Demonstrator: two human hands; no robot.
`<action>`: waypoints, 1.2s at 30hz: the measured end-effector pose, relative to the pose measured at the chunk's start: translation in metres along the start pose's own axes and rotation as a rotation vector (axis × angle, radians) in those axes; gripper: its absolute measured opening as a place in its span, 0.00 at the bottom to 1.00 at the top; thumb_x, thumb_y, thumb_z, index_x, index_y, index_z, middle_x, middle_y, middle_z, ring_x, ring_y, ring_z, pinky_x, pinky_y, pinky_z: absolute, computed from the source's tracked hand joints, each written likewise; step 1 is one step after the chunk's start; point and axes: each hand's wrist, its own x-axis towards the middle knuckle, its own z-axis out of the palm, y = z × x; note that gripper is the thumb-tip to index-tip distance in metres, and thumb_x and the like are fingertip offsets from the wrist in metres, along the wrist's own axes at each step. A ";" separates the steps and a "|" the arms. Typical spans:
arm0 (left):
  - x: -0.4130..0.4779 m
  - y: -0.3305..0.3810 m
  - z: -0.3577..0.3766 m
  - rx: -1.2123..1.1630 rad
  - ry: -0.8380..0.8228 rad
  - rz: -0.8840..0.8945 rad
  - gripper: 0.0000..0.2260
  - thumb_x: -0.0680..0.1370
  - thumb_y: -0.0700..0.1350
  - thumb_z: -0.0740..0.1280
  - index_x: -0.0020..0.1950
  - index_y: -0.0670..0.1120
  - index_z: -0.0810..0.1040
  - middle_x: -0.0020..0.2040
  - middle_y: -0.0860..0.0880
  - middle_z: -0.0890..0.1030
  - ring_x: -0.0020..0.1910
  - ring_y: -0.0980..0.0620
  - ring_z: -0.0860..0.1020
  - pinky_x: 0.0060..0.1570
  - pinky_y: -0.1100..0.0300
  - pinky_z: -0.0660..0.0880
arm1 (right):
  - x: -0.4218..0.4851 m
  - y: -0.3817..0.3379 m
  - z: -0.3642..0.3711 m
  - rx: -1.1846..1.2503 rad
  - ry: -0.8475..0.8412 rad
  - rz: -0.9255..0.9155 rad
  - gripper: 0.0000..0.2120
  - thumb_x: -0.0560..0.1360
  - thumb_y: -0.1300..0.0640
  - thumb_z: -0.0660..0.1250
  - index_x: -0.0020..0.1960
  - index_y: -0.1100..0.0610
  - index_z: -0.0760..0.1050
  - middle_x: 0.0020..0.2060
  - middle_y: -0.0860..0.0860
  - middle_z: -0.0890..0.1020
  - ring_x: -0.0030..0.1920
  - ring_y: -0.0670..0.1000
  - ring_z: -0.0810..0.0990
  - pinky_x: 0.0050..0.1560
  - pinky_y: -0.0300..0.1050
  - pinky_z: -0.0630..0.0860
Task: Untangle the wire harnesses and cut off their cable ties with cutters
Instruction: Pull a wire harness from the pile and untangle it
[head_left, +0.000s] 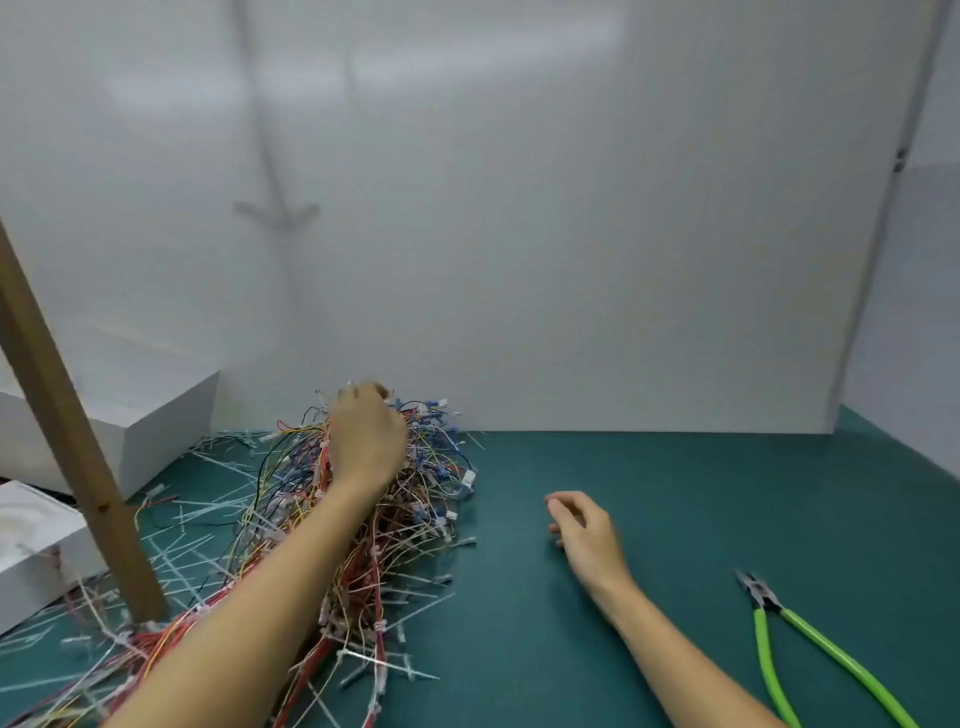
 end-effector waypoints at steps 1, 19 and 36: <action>0.011 -0.006 -0.004 0.078 0.001 -0.046 0.13 0.77 0.36 0.62 0.60 0.36 0.75 0.58 0.39 0.78 0.60 0.41 0.73 0.61 0.49 0.71 | 0.000 0.003 -0.001 0.003 0.013 -0.010 0.06 0.80 0.57 0.64 0.50 0.53 0.80 0.46 0.49 0.83 0.43 0.48 0.81 0.53 0.52 0.78; 0.063 -0.068 -0.037 -0.096 -0.075 -0.276 0.17 0.78 0.51 0.68 0.33 0.44 0.77 0.33 0.44 0.80 0.34 0.45 0.75 0.40 0.55 0.73 | 0.006 0.013 -0.003 0.130 0.004 -0.044 0.10 0.80 0.61 0.63 0.44 0.59 0.81 0.36 0.52 0.84 0.31 0.46 0.77 0.34 0.41 0.74; 0.086 0.096 -0.121 -0.601 0.256 -0.023 0.14 0.72 0.55 0.71 0.33 0.48 0.75 0.26 0.54 0.75 0.30 0.54 0.73 0.38 0.60 0.68 | -0.002 0.000 -0.004 0.211 -0.026 -0.084 0.08 0.81 0.61 0.63 0.48 0.58 0.80 0.42 0.55 0.84 0.33 0.47 0.78 0.31 0.39 0.72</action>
